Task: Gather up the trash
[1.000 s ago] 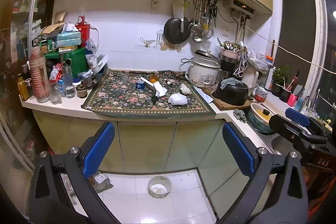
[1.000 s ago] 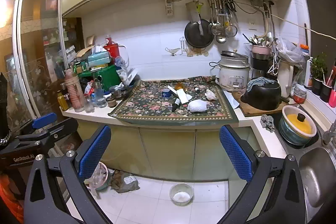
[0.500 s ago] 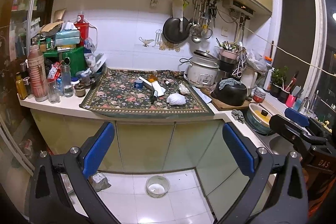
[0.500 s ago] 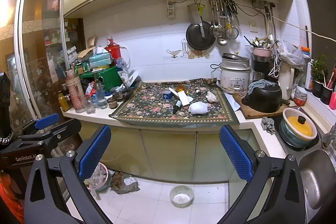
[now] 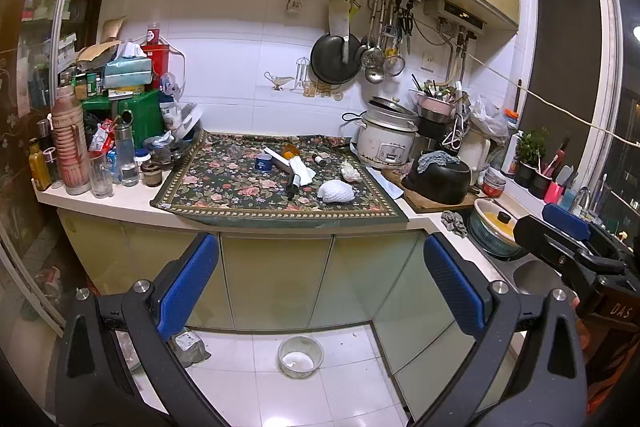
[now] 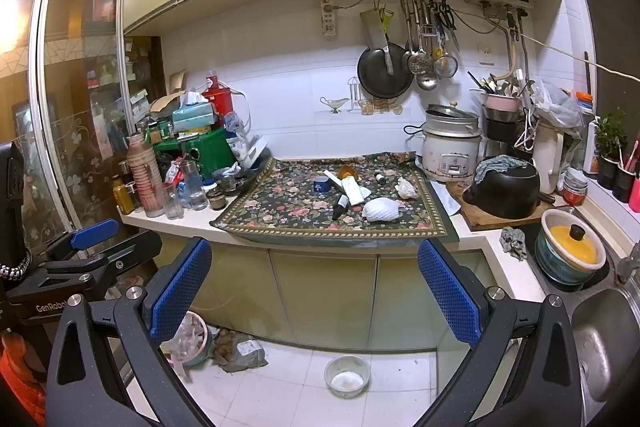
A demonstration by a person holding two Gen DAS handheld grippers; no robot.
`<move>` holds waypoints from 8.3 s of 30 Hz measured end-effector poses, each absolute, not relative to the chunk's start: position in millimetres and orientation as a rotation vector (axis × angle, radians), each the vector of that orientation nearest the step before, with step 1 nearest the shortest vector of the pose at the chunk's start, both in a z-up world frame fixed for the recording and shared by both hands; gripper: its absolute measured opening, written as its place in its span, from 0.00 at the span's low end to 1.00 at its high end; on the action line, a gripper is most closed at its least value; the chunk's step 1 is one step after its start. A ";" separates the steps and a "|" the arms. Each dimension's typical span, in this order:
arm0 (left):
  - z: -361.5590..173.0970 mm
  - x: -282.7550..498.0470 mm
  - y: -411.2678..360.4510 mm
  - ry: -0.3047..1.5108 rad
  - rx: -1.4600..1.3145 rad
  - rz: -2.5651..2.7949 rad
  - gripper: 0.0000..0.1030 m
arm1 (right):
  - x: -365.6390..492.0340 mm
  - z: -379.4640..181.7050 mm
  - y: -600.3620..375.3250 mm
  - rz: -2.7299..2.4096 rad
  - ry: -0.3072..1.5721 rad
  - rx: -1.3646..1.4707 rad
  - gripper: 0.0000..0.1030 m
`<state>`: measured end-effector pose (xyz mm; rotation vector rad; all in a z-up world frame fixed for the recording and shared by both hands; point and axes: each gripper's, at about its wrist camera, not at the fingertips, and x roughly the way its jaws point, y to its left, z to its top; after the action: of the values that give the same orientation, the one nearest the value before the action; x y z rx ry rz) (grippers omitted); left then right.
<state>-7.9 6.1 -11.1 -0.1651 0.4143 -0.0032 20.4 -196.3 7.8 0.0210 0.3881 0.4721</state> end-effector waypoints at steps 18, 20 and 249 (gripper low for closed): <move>-10.2 -0.2 12.1 0.420 -0.165 -0.004 1.00 | 20.8 5.3 -193.7 0.472 0.395 0.027 1.00; -8.8 3.9 14.6 0.422 -0.165 -0.002 1.00 | 21.0 5.0 -193.7 0.474 0.396 0.028 1.00; -107.4 336.7 81.7 0.681 -0.183 -0.016 0.91 | 294.4 -65.0 -153.0 0.340 0.688 0.105 0.53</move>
<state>336.7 81.7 -107.4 -0.1826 0.6809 -0.0165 294.4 -153.0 -65.0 0.1054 0.6883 0.3404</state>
